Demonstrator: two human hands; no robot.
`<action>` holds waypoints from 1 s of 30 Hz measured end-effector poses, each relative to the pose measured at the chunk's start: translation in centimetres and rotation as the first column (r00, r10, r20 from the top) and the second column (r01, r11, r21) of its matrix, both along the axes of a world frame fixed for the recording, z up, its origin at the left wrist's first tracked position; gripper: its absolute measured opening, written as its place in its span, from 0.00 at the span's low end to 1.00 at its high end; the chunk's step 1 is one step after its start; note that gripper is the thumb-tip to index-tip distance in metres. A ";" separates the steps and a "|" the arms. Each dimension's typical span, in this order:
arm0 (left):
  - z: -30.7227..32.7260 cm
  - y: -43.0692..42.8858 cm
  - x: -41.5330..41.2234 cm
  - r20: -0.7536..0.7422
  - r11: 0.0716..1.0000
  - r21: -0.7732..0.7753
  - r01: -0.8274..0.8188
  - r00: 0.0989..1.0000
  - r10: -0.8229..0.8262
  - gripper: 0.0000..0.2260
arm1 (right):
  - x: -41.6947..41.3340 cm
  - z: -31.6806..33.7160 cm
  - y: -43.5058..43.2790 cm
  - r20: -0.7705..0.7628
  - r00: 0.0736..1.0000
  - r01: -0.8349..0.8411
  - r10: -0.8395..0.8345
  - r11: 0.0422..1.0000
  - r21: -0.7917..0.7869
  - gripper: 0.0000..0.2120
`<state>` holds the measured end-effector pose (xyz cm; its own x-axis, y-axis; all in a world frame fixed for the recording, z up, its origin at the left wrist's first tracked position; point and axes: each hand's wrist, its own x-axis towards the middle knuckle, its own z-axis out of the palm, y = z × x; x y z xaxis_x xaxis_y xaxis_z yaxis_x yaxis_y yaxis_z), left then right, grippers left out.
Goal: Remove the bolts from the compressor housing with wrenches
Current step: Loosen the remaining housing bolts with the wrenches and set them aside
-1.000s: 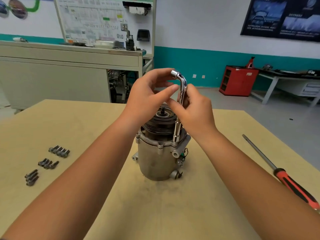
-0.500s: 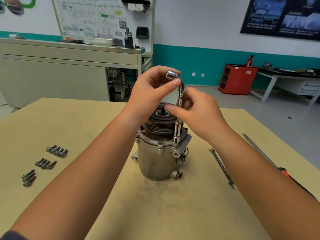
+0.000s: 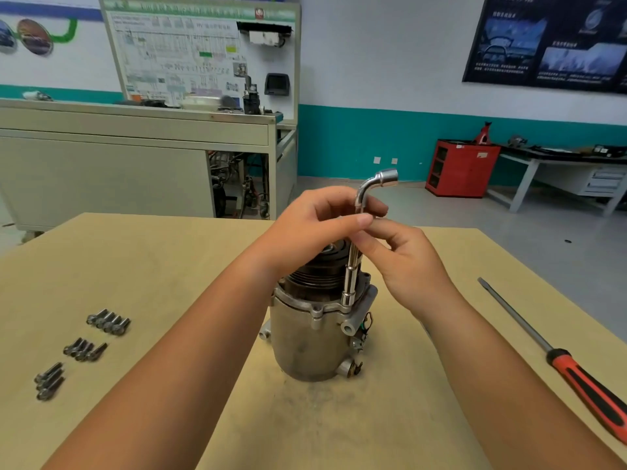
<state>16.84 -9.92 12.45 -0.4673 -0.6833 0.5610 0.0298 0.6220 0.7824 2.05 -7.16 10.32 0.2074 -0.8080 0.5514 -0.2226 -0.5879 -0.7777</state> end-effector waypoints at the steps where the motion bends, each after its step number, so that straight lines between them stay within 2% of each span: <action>1: -0.1 -0.1 0.1 -0.004 0.999 0.020 0.026 1.000 -0.026 0.10 | 0.0 -0.2 -0.1 0.015 1.000 0.003 -0.003 1.000 0.012 0.07; 4: -0.3 -0.5 0.3 -0.032 0.997 0.049 0.057 0.998 -0.055 0.11 | -0.2 -0.5 -0.3 0.019 0.999 0.025 -0.026 0.999 0.047 0.06; 8: -0.6 -0.8 0.5 -0.088 0.998 0.050 0.027 0.996 -0.022 0.08 | -0.4 -0.9 -0.2 0.007 0.995 0.101 -0.102 0.994 0.052 0.04; 11: -0.7 -1.0 0.6 -0.107 0.998 0.052 -0.024 0.994 0.029 0.04 | -0.2 -1.0 -0.2 0.020 0.993 0.113 -0.114 0.991 0.074 0.07; 14: -0.8 -1.1 0.4 -0.102 0.997 0.059 -0.056 0.993 0.062 0.11 | 0.3 -1.2 -0.3 -0.021 0.988 0.156 -0.156 0.987 0.034 0.07; 16: -0.7 -0.9 0.3 -0.083 0.997 0.049 -0.058 0.995 0.062 0.11 | 0.4 -1.2 -0.4 -0.012 0.984 0.179 -0.179 0.984 0.018 0.07; 18: -0.5 -0.7 0.3 -0.061 0.999 0.035 -0.032 0.998 0.034 0.06 | 0.2 -1.2 -0.5 -0.003 0.990 0.142 -0.142 0.990 0.023 0.05; 22: -0.3 -0.5 0.6 -0.044 0.998 0.048 0.045 0.998 -0.043 0.11 | -0.2 -1.1 -0.2 -0.031 0.999 0.020 -0.020 1.000 0.010 0.08; 25: -0.5 -0.4 0.4 -0.050 0.996 0.045 0.078 0.996 -0.076 0.10 | -0.6 -1.3 0.0 -0.026 0.999 -0.026 0.027 0.999 0.037 0.10; 27: -0.6 -0.3 0.2 -0.061 0.997 0.046 0.068 0.996 -0.065 0.09 | -0.6 -1.1 0.1 -0.007 1.000 -0.016 0.016 0.999 0.045 0.09; 29: -0.5 -0.2 0.1 -0.083 0.998 0.045 0.054 0.995 -0.050 0.10 | -0.4 -0.8 0.3 0.024 0.999 0.023 -0.024 0.999 0.046 0.02; 30: -0.4 -0.3 0.1 -0.096 0.998 0.039 0.046 0.995 -0.042 0.11 | -0.3 -0.8 0.3 0.028 0.998 0.058 -0.058 0.998 0.032 0.05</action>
<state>16.96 -10.19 12.01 -0.4434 -0.6869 0.5758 0.1316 0.5856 0.7999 1.78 -6.87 9.53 0.1441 -0.8351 0.5310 -0.2330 -0.5501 -0.8019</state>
